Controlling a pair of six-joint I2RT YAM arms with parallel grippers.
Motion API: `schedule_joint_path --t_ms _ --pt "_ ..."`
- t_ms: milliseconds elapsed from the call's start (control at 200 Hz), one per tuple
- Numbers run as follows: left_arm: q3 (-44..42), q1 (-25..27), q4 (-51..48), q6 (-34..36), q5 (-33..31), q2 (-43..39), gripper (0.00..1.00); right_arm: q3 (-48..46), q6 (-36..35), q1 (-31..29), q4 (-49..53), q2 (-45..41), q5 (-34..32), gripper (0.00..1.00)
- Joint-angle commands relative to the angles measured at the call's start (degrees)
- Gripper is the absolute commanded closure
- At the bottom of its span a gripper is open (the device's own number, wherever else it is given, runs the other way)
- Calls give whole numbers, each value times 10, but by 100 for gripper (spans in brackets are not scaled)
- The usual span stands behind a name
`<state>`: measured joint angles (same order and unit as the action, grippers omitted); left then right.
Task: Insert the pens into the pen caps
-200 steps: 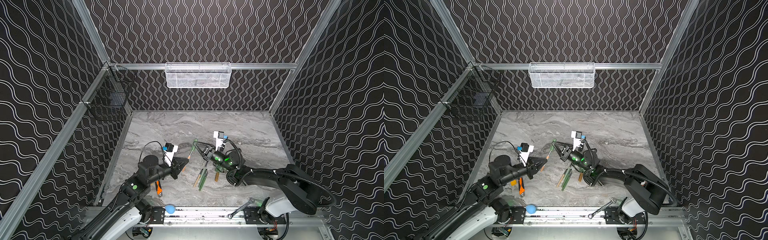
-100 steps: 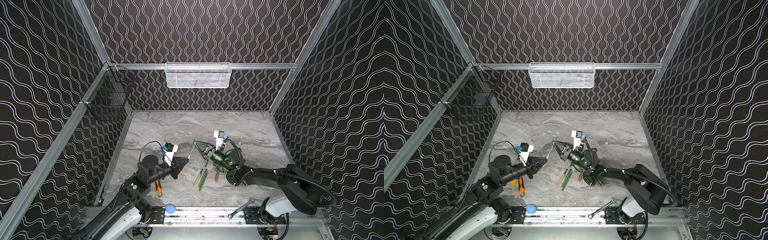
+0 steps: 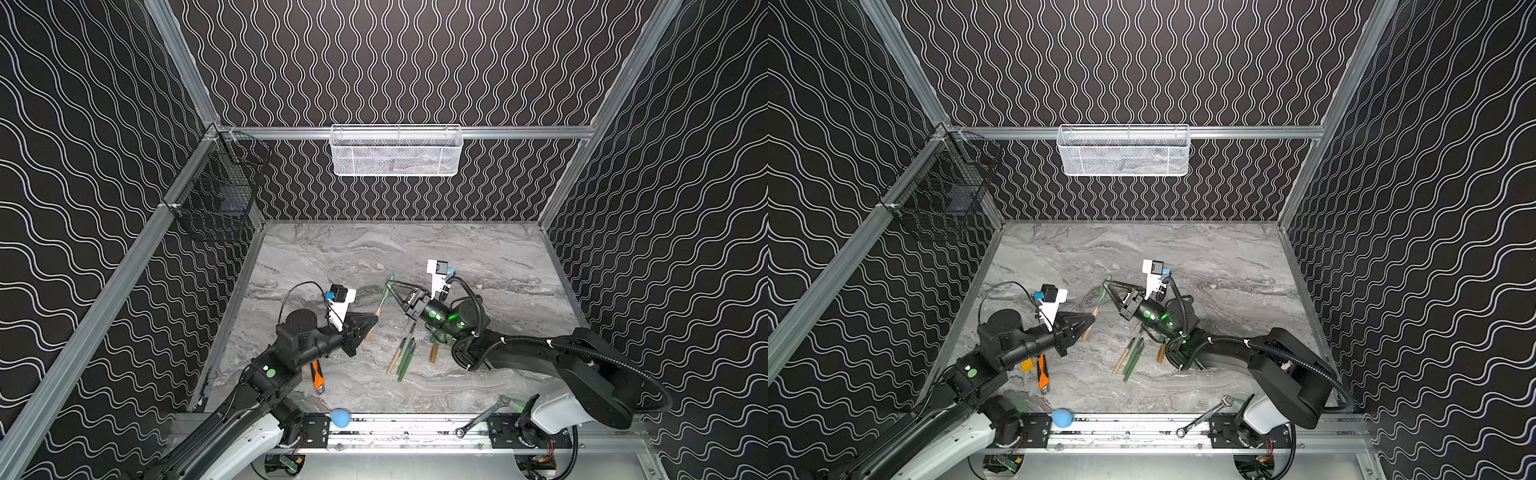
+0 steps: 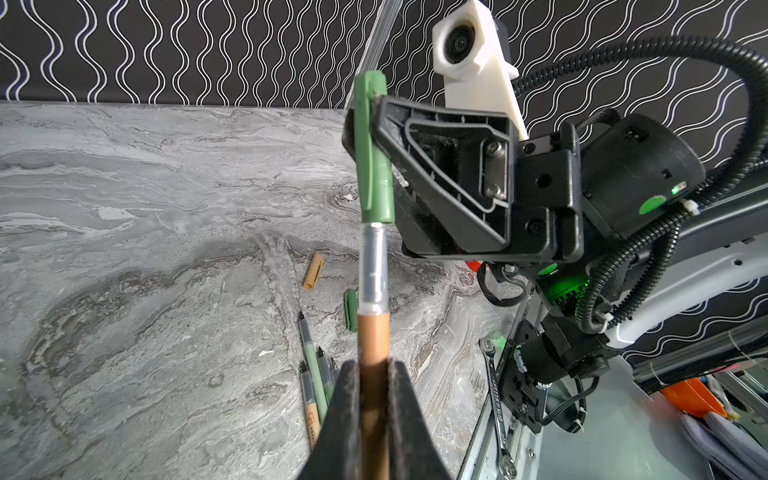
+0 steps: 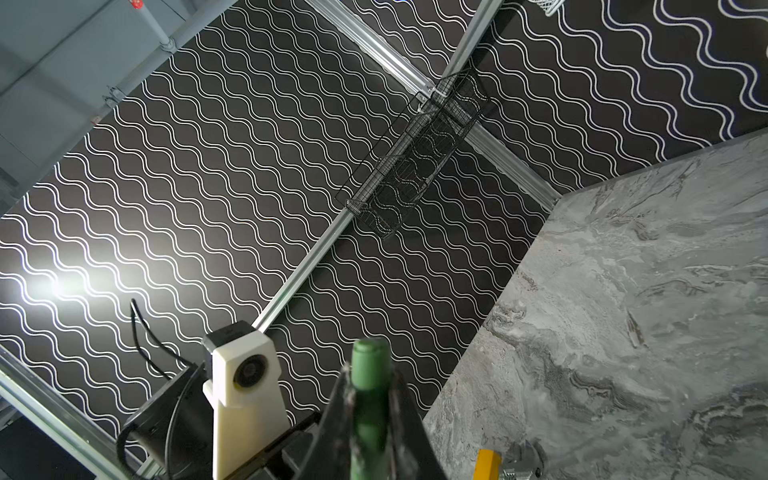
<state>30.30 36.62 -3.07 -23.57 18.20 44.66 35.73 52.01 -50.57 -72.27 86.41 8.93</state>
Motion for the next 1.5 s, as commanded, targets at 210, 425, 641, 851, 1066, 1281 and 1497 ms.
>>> schedule_joint_path --t_ms 210,425,641,851,1066,1281,1497 --pt "1 -2 25 13 -6 -3 100 11 -5 -3 -30 9 9 100" --pt "0 -2 23 14 -10 -8 100 12 -11 -7 -32 14 6 100" --pt "0 -2 24 14 -11 -9 100 15 -3 -10 -38 20 7 100" --pt "-2 -2 25 14 -11 -10 100 19 12 -11 -53 29 12 100" --pt "-2 -2 25 14 -15 -15 100 22 8 -15 -38 30 12 100" --pt "3 -2 31 16 -15 -13 100 23 -8 -25 -12 27 3 100" --pt "5 -3 35 17 -17 -9 100 22 -12 -32 -2 25 2 100"
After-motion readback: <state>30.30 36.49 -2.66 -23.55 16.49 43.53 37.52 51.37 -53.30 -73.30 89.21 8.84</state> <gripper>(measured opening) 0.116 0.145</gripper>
